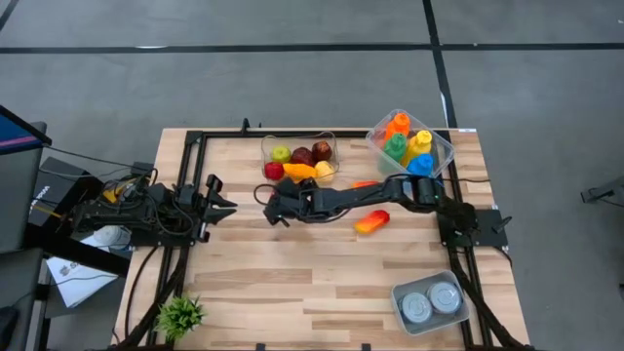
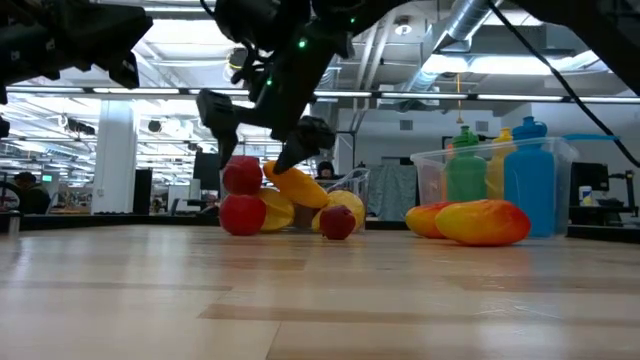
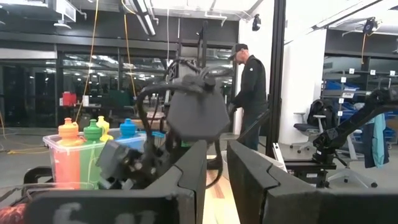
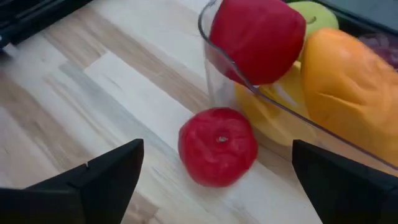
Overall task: Pick & Place Food Item
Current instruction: Put the red tomato into the transparent bin
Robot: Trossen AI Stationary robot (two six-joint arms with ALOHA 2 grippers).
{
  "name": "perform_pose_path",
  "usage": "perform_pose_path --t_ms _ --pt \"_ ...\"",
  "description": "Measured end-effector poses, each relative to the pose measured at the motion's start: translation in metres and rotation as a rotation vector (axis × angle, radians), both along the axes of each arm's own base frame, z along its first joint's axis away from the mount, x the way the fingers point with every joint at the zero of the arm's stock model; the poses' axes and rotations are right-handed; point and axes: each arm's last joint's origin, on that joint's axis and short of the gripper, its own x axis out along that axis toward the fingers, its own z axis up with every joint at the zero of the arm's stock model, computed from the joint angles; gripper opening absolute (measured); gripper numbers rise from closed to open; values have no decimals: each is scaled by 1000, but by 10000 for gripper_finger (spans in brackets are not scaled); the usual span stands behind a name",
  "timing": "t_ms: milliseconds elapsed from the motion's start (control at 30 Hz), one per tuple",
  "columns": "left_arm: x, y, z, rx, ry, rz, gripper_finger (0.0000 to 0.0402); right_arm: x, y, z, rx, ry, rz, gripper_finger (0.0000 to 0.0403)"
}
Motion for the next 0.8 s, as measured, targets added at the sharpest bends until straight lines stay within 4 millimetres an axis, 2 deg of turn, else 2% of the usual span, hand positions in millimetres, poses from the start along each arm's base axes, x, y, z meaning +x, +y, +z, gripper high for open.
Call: perform_pose_path --t_ms 133,500,633,800 --pt "0 0 1 0 -8 0 53 2 -4 -4 12 -21 -27 396" --pt "0 0 1 0 -15 0 53 14 -5 -46 29 -38 -56 396" --pt "0 0 1 0 -16 0 53 19 -12 -46 35 -88 -66 396" --pt "0 0 2 0 -16 0 53 20 -13 -56 32 -82 -65 395"
